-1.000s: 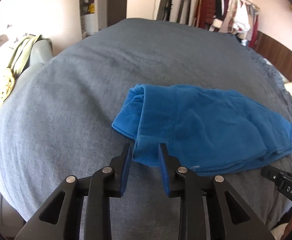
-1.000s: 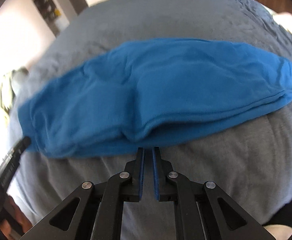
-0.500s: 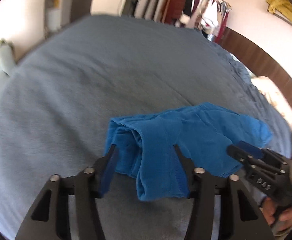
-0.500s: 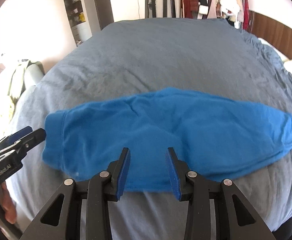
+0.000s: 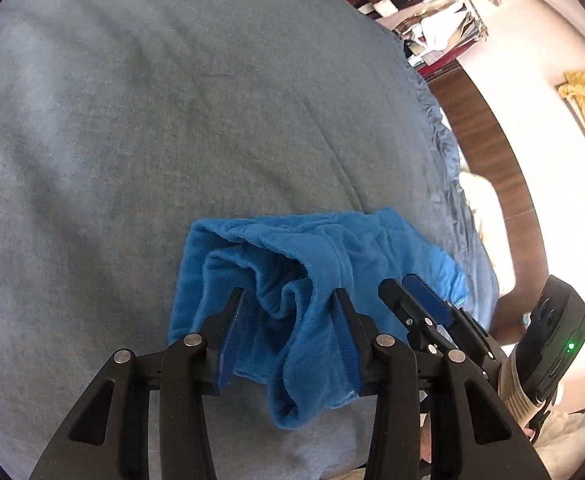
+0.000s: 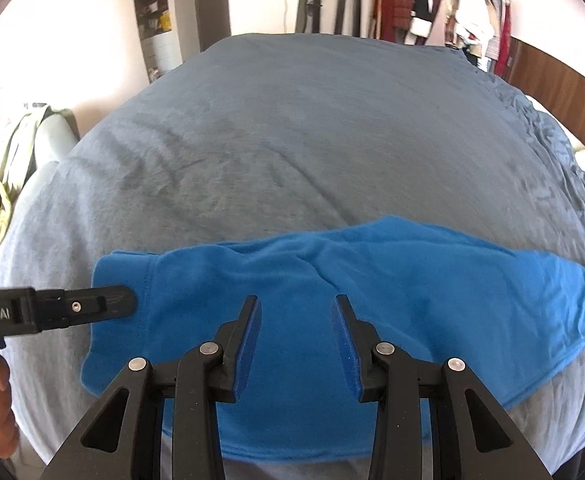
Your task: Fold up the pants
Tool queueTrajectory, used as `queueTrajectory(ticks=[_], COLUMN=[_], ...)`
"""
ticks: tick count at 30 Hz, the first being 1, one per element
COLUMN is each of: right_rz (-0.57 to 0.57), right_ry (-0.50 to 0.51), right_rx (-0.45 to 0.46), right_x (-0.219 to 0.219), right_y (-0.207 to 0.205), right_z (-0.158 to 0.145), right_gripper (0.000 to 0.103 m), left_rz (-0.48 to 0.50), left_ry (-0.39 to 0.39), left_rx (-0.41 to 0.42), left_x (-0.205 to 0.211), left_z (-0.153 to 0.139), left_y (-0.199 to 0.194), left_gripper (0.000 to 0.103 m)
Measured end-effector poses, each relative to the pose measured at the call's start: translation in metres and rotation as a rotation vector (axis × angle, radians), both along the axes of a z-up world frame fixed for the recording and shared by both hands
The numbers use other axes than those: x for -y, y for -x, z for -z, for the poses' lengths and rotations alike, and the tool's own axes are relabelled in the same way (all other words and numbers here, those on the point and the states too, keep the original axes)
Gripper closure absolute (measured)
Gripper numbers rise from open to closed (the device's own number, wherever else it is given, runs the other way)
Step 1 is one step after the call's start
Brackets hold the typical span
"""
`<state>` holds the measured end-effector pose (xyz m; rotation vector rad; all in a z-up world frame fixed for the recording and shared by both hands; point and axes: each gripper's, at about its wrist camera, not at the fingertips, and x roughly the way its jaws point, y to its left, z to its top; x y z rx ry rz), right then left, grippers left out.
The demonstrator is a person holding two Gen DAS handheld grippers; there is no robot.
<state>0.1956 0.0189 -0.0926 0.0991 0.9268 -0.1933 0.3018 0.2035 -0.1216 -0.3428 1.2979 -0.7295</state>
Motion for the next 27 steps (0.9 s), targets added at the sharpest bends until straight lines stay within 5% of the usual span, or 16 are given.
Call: queueTrajectory(ticks=[7,19,25,27], right_rz=[-0.019,-0.028,-0.025,-0.018], right_ry=[-0.048,-0.023,-0.01,-0.025], right_rx=[-0.01,-0.018,-0.033,-0.041], right_x=[-0.007,-0.015,-0.015,-0.013], right_y=[-0.003,-0.003,-0.005,-0.006], right_z=[0.002,0.004,0.008,0.01], right_gripper=[0.065,0.065,0.065,0.065], left_rz=[0.045,0.036,-0.013,-0.024], left_ry=[-0.033,0.132,0.15,0.116], left_rx=[0.046,-0.168,-0.177,-0.188], left_x=[-0.002,0.003,0.016,0.022], left_z=[-0.012,0.026,0.034,0.04], left_y=[-0.006,-0.017,-0.031,-0.033], left_gripper=[0.061,0.06,0.049,0.055])
